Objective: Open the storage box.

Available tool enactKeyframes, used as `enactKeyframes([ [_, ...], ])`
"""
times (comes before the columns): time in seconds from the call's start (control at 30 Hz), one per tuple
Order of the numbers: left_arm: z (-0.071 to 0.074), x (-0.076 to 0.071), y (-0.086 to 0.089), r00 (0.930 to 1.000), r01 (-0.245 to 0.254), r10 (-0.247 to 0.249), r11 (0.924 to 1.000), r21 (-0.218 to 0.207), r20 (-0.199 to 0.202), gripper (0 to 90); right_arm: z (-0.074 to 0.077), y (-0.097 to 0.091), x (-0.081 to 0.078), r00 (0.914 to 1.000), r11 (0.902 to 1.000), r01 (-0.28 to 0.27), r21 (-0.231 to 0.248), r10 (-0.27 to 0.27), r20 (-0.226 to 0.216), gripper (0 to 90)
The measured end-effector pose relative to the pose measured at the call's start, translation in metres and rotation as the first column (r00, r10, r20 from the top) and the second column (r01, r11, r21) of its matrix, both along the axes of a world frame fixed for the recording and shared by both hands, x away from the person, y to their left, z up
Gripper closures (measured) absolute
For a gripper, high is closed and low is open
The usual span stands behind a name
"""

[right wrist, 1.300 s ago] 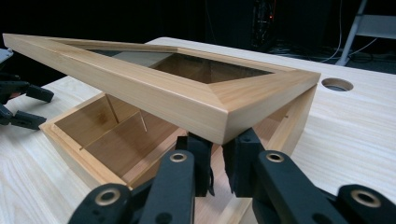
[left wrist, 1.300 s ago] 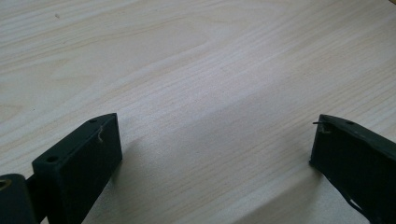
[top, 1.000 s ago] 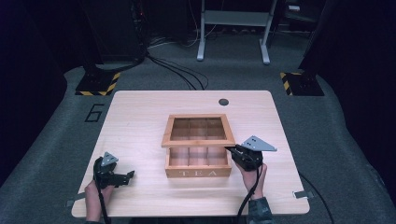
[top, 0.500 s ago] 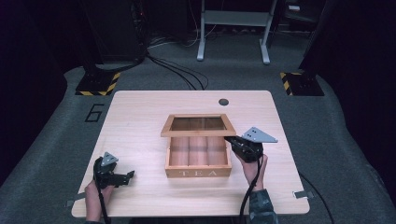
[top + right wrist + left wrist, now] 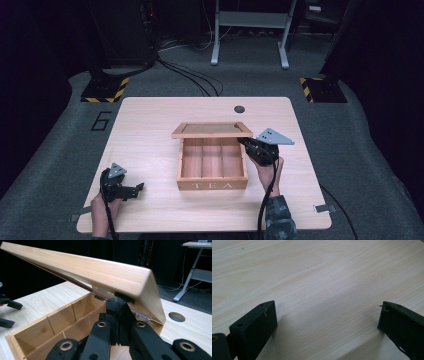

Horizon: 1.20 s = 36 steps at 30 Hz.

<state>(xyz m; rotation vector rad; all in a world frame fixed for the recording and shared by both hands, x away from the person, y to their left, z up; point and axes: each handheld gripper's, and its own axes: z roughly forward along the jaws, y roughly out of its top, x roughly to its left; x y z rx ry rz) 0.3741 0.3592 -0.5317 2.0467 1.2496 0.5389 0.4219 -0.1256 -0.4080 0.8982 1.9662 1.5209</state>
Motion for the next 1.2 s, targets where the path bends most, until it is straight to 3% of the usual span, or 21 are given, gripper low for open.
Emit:
enactKeyframes([
  [0.23,0.000,0.000,0.000,1.0000,0.004,-0.004,1.0000,0.004,-0.002,1.8,0.005,0.007,0.008,0.9994,0.9999,0.014,0.002,-0.014,0.032,89.0],
  [1.2,-0.001,0.000,0.000,0.9999,-0.005,0.005,1.0000,-0.002,0.011,1.8,0.020,0.008,0.042,0.9982,0.9988,0.049,0.000,-0.049,0.034,88.4],
])
